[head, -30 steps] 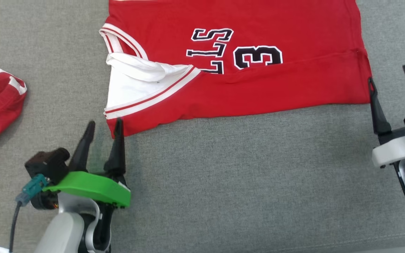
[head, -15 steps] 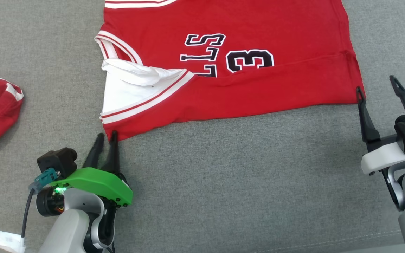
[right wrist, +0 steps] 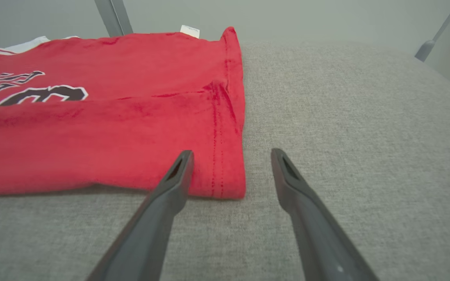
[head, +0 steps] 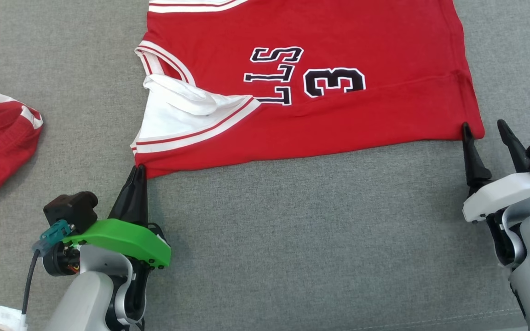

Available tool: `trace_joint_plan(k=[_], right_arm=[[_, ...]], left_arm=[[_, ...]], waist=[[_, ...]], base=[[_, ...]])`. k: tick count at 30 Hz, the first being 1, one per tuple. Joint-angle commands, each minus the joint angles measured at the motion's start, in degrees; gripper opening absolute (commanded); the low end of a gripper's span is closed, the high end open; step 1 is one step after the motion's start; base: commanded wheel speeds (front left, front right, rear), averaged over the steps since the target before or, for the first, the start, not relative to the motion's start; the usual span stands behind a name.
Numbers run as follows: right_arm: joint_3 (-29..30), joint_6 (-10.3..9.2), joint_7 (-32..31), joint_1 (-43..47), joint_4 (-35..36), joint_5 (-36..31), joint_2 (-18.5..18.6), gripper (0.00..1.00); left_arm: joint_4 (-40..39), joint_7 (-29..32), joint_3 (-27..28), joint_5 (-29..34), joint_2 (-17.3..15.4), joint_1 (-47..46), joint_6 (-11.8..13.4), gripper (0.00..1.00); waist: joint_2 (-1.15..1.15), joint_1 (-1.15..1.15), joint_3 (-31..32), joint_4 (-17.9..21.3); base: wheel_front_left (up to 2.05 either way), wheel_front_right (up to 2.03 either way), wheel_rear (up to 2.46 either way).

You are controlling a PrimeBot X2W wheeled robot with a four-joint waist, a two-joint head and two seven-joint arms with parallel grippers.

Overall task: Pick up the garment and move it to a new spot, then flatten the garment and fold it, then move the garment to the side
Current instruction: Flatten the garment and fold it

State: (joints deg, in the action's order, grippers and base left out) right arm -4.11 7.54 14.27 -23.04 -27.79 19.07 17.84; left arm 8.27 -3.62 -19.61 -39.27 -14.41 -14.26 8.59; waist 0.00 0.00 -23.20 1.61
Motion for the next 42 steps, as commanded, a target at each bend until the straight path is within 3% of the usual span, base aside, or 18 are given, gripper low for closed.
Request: trace_joint_plan(k=[1, 7, 8, 9, 10, 19, 30, 42], right_arm=[[-0.63, -0.11, -0.27, -1.03, -1.38, 2.22, 0.84, 1.00], [-4.35, -0.11, -1.68, -3.87, -6.63, 9.55, 2.12, 1.00], [-5.34, -0.11, -2.11, -4.22, -7.51, 10.94, 2.13, 0.48], [-6.23, -0.11, -2.41, -4.44, -8.12, 11.72, 2.30, 0.28], [-7.48, -0.11, -2.56, -4.72, -8.75, 12.57, 2.69, 0.00], [-12.68, -0.16, -1.07, -2.86, -7.52, 18.89, 7.80, 0.00], [-18.07, -0.11, -0.72, 5.06, 3.92, 25.47, 17.11, 0.00], [-16.11, -0.11, -0.51, 19.01, 13.00, 30.55, 24.62, 0.00]], left_arm=[[-0.11, -0.29, -0.08, 0.30, -0.47, -1.01, -0.26, 0.00], [0.16, -0.53, -0.35, 0.46, -0.57, -1.73, -0.57, 0.00], [0.40, -0.61, -0.34, 0.34, -0.69, -1.86, -0.62, 0.00], [0.59, -0.54, -0.37, 0.25, -0.66, -1.98, -0.86, 0.00], [0.78, -0.67, -0.43, 0.18, -0.65, -2.13, -1.02, 0.00], [-2.45, -1.18, -1.21, 0.92, -1.58, 0.47, -0.78, 0.00], [-13.61, 4.11, -3.44, 0.07, -5.18, 11.04, 1.21, 0.00], [-21.74, 6.43, -5.49, -0.52, -7.25, 22.49, 4.47, 0.00]], waist=[[0.00, 0.00, -0.07, -0.30], [0.00, 0.00, -0.38, -0.73], [0.00, 0.00, -0.45, -0.77], [0.00, 0.00, -0.49, -0.81], [0.00, 0.00, -0.52, -0.90], [0.00, 0.00, 0.86, -1.32], [0.00, 0.00, 2.71, -1.55], [0.00, 0.00, 5.50, -2.60]], base=[[0.00, 0.00, 0.00], [0.00, 0.00, 0.00], [0.00, 0.00, 0.00], [0.00, 0.00, 0.00], [0.00, 0.00, 0.00], [0.00, 0.00, 0.00], [0.00, 0.00, 0.00], [0.00, 0.00, 0.00]])
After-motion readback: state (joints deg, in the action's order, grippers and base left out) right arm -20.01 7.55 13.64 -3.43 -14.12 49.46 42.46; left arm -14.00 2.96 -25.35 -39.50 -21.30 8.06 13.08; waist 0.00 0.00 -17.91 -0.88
